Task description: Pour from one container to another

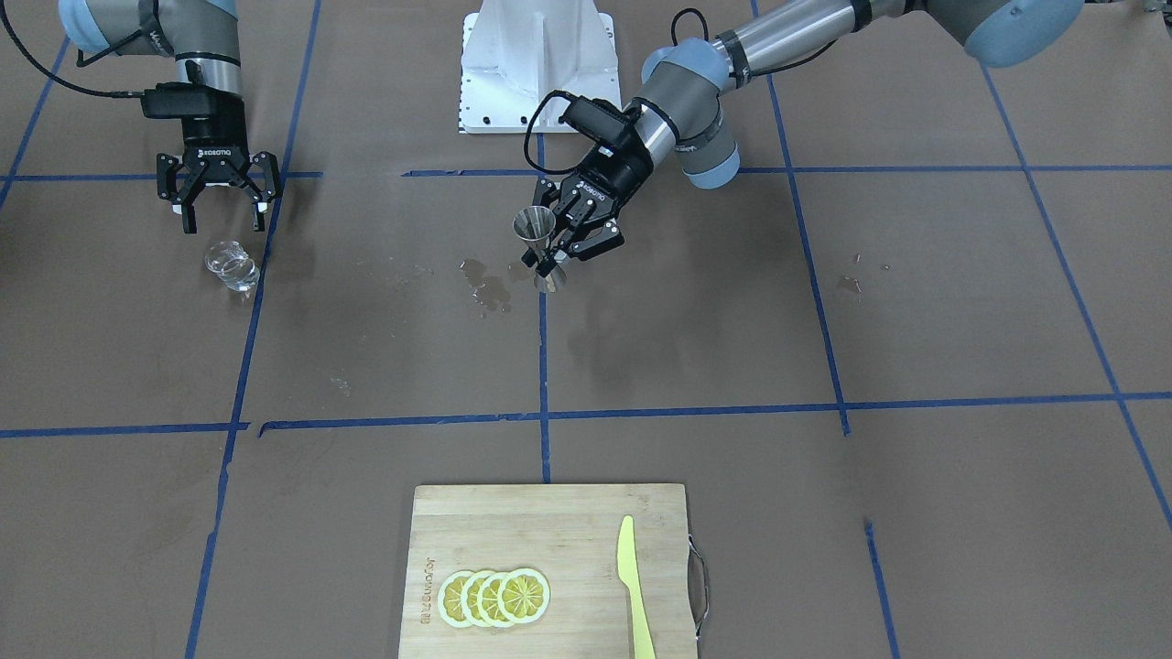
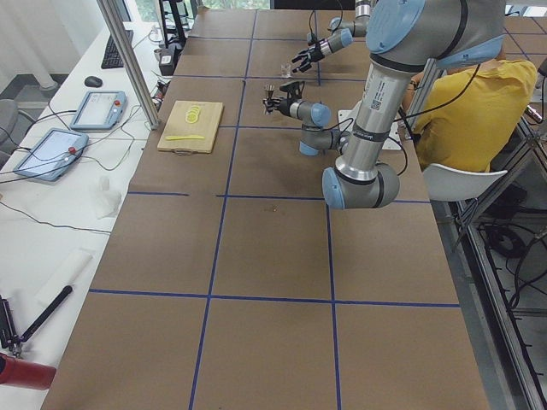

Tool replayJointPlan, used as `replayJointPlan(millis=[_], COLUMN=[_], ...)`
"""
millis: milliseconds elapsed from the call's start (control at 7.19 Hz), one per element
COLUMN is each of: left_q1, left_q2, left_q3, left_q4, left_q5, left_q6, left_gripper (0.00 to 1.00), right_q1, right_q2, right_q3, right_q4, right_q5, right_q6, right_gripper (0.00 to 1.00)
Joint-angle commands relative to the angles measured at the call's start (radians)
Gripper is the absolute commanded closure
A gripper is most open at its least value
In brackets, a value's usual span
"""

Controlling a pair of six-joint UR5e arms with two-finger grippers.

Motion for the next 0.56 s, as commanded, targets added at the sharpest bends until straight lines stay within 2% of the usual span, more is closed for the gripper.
replayJointPlan(millis=[0,417], left_q1=[-0.001,0.001], left_q2=[0.003,0.004], left_q3=[0.000,0.000], left_q4=[0.000,0.000], left_q5=[0.001,0.002], left_q6=[0.000,0.001], left_gripper=[1.00,1.00], right_q1=[0.001,0.001], right_q2=[0.015,0.015], right_q3=[-0.033,-0.048], right_q4=[0.000,0.006], right_q5=[-0.004,0.006], right_q6=[-0.004,-0.005], right_gripper=[0.08,0.09])
